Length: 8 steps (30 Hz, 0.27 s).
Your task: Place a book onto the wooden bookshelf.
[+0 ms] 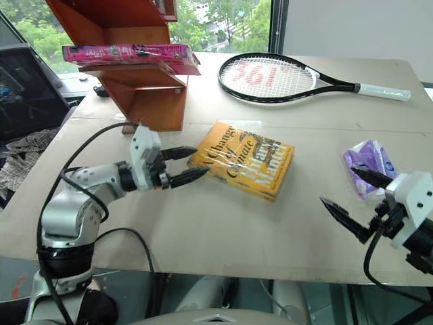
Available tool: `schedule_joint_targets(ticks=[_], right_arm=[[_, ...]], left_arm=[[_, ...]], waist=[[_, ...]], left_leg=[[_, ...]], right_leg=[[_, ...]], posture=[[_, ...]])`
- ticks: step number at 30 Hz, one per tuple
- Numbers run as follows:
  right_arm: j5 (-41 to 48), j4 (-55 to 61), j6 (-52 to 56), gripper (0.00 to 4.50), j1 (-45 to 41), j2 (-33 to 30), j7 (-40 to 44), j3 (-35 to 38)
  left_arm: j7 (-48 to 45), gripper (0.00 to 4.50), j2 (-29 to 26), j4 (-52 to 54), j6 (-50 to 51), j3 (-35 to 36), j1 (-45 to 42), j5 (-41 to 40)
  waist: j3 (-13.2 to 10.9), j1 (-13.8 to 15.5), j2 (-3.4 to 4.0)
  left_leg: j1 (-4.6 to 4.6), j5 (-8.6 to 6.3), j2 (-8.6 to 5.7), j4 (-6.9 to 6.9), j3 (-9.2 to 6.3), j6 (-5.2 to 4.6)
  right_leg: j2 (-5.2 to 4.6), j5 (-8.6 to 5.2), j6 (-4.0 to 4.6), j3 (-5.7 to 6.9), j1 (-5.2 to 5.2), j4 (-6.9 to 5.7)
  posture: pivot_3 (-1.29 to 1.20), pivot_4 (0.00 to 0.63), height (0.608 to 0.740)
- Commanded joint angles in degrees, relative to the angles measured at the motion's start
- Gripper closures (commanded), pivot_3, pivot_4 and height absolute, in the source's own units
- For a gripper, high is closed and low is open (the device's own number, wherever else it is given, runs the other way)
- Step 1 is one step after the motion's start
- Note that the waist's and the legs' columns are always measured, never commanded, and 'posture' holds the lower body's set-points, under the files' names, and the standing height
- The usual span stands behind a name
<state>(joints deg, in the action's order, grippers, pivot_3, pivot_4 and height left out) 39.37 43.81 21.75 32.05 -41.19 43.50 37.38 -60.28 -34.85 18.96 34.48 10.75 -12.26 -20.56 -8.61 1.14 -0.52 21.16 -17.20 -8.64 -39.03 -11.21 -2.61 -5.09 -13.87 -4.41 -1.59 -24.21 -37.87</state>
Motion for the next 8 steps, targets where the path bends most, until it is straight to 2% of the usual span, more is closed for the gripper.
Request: schedule_joint_targets(ticks=[1,4,8], right_arm=[[-3.66,-2.14,-4.85,0.0,3.98,1.6,4.53,3.63],[-5.93,-4.03,-7.31,0.0,5.85,2.29,6.51,3.82],[-6.86,-5.0,-8.48,0.0,5.95,2.68,7.51,3.35]], left_arm=[[-1.16,0.82,-2.97,0.46,-3.8,3.68,4.63,-1.78],[-2.06,0.82,-4.81,-1.42,-6.61,5.09,9.32,-1.96],[-2.1,0.82,-6.0,-3.51,-9.0,5.32,11.74,-2.53]], waist=[[-0.03,0.15,0.01],[-0.02,0.19,0.01],[-0.02,0.16,0.01]], left_leg=[[-0.38,-0.02,0.02,0.16,0.04,-0.01],[-0.84,-0.17,0.08,0.59,0.19,-0.26],[-0.96,-0.03,0.25,0.69,0.35,-0.02]], right_leg=[[0.0,-0.02,-0.01,-0.03,0.33,0.08],[0.0,-0.04,-0.03,-0.19,0.65,0.26],[0.1,-0.04,-0.02,-0.39,0.64,0.25]], posture=[[0.0,0.15,0.74],[0.0,0.15,0.74],[0.0,0.15,0.74]])
